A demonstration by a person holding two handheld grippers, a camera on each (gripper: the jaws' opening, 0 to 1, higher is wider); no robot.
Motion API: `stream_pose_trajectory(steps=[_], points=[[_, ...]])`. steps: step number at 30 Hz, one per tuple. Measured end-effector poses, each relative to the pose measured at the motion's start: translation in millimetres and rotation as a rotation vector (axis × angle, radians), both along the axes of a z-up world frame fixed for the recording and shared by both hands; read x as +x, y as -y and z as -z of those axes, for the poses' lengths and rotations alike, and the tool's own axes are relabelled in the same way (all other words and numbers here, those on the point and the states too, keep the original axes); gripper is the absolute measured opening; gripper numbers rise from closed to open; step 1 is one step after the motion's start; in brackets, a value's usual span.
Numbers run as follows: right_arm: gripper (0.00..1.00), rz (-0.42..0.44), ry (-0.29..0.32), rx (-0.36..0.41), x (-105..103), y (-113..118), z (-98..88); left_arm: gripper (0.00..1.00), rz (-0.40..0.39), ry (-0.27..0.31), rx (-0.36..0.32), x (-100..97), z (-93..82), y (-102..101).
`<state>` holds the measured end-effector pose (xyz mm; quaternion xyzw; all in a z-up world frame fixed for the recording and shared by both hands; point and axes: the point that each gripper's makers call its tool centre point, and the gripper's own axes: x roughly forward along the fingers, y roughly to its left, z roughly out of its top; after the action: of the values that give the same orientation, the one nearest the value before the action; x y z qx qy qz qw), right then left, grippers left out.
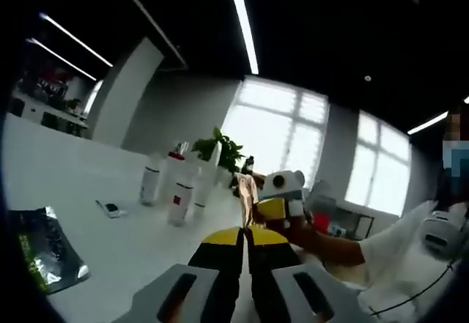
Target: Arrange the skincare products in the storage area until every visible bottle or jar stands upright without overlapping.
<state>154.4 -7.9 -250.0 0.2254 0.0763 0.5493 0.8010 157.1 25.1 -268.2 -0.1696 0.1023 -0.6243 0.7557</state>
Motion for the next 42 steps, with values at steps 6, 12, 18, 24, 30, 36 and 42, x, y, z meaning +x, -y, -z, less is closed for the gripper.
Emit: stream_pose_trajectory(steps=[6,12,18,24,30,36,42], points=[[0.00,0.012,0.029,-0.021,-3,-1,2.1,0.01,0.038,-0.061,0.004,-2.9,0.8,0],[0.04,0.076,0.208,-0.112,-1,-5,7.0,0.00,0.008,-0.181,-0.019,2.5,-2.0,-6],[0.12,0.093,0.328,-0.317,5,-9,32.7,0.00,-0.080,-0.272,-0.021,14.8,1.9,-11],[0.30,0.040,0.332,-0.395,8,-15,52.3,0.00,-0.159,-0.518,-0.045,35.9,19.6,-4],[0.34,0.004,0.329,-0.434,7,-19,60.2,0.00,-0.291,-0.774,0.086,73.8,38.0,2],[0.32,0.005,0.341,-0.405,5,-18,53.7,0.00,-0.329,-0.908,0.133,91.5,45.5,19],[0.28,0.010,0.385,-0.422,5,-23,54.1,0.00,-0.360,-0.990,0.202,98.0,70.1,27]])
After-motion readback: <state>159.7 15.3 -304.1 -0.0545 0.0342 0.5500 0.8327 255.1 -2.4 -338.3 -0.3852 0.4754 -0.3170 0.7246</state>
